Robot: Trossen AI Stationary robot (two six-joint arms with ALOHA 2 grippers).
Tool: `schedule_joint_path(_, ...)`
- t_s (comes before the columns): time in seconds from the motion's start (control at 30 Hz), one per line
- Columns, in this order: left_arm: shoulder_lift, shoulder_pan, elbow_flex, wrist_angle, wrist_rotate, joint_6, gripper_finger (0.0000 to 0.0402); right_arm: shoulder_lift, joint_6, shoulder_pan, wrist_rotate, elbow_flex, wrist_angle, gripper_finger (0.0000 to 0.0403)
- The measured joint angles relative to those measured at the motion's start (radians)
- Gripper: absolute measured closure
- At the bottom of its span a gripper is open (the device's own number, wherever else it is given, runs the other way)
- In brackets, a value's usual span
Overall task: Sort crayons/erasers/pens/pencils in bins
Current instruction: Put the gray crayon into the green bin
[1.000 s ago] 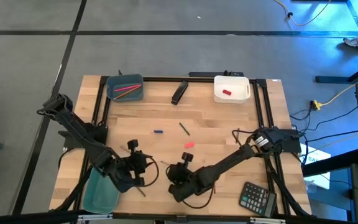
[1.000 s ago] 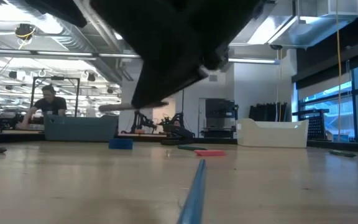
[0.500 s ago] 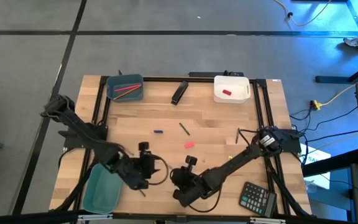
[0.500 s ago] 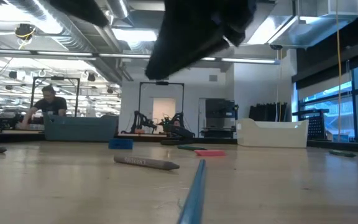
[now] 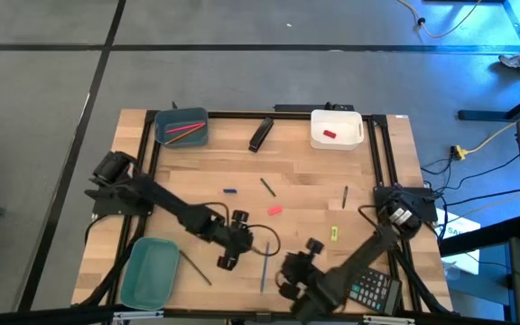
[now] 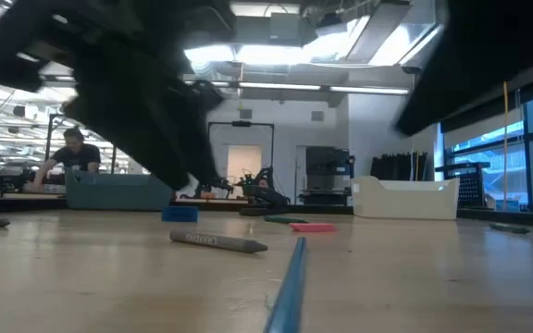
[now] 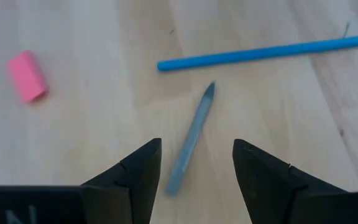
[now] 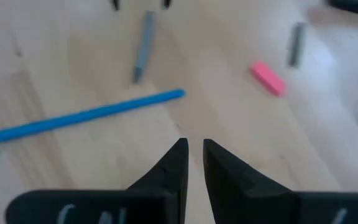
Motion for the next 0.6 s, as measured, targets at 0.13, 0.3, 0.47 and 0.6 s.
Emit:
schedule_joint_path(0.13,0.022,0.047,0.0,0.048,0.089,0.032,0.021,0.0,0.166,0.074,0.024,0.0,-0.109,0.0349)
schedule_joint_path(0.3,0.021,0.063,0.0,0.025,0.094,0.024,0.021,-0.001,0.236,0.108,0.13,-0.014,-0.103,0.0349)
schedule_joint_path(0.47,-0.043,0.037,0.0,-0.071,0.056,-0.093,0.0213,-0.001,0.133,0.029,0.154,-0.054,0.025,0.035)
schedule_joint_path(0.6,-0.14,-0.003,0.0,-0.189,-0.069,-0.211,0.0214,-0.001,-0.184,-0.082,0.015,-0.085,0.312,0.035)
